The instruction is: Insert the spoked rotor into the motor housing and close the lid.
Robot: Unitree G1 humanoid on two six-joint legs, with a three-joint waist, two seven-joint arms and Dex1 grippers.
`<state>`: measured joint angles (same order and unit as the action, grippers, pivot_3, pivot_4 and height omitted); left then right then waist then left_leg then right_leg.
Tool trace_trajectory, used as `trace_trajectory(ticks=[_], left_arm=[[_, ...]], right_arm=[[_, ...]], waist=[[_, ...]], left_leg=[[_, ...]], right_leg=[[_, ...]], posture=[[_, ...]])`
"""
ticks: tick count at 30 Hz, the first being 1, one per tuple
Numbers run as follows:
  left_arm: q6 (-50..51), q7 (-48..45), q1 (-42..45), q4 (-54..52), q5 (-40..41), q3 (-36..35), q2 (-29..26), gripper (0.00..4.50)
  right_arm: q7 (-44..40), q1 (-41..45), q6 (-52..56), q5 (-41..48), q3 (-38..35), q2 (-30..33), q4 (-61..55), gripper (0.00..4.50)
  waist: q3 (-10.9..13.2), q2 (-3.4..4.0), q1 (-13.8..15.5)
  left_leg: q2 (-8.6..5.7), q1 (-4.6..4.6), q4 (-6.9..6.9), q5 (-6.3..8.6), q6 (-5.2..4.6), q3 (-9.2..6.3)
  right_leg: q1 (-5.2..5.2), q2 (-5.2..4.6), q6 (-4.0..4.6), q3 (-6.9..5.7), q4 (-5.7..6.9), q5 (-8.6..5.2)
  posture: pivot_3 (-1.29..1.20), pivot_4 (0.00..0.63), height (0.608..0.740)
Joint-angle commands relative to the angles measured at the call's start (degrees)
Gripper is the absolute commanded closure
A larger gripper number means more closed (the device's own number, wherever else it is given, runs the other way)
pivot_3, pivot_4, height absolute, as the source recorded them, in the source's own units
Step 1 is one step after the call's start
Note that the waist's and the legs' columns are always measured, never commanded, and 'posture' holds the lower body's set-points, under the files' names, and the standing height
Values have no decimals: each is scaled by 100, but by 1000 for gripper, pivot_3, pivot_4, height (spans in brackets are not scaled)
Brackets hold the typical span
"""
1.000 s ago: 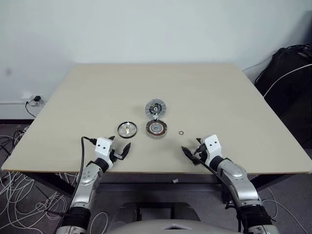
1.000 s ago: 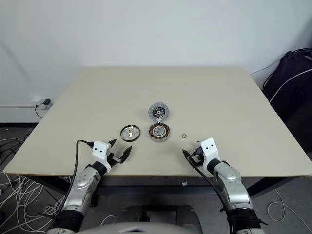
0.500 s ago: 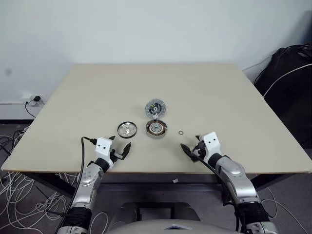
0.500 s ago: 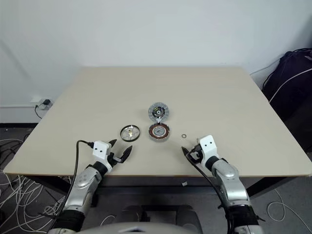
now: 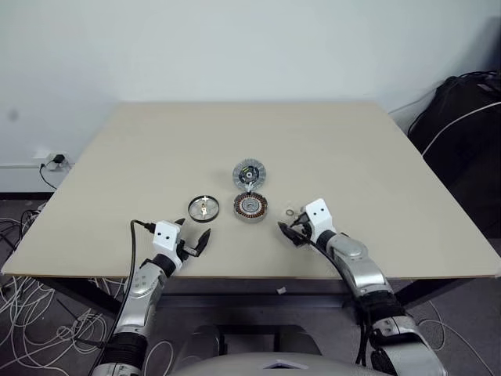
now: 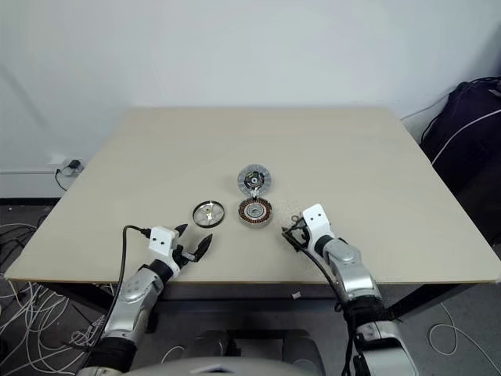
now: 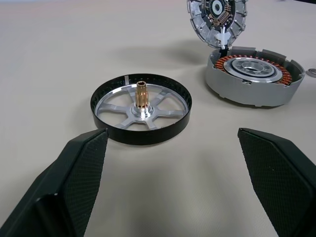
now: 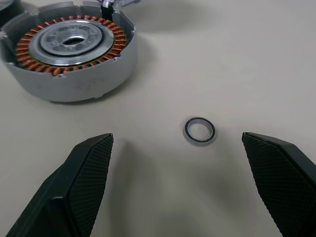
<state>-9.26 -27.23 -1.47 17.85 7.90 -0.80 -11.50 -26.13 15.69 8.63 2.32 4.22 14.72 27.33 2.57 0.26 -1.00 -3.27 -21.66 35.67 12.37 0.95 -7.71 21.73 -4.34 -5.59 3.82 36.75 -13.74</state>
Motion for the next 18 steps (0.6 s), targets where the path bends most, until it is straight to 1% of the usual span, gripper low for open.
trace_trajectory(ticks=[1, 6, 18], left_arm=[[-42, 45, 55, -221, 66, -67, -2, 49], [-40, 54, 60, -223, 66, -71, -4, 49], [13, 80, 32, -320, 66, -35, -2, 49]], right_arm=[[53, 392, -202, 5, -82, -77, 308, 0], [104, 807, -414, 5, -156, -116, 1052, 0], [38, 1179, -736, -52, -63, -242, 1970, 0]], waist=[[0, 0, -12], [-1, 1, -58], [-3, 4, -141]], left_leg=[[0, 0, 0, 0, 0, 0], [0, 2, 0, -1, -1, 0], [0, 13, 1, -2, -2, -3]], right_leg=[[0, 0, 0, 0, 0, 0], [-4, 1, 0, 0, 2, 1], [-14, 2, 0, 1, 7, 1]], posture=[[0, 0, 740], [0, 0, 740], [0, 0, 740]])
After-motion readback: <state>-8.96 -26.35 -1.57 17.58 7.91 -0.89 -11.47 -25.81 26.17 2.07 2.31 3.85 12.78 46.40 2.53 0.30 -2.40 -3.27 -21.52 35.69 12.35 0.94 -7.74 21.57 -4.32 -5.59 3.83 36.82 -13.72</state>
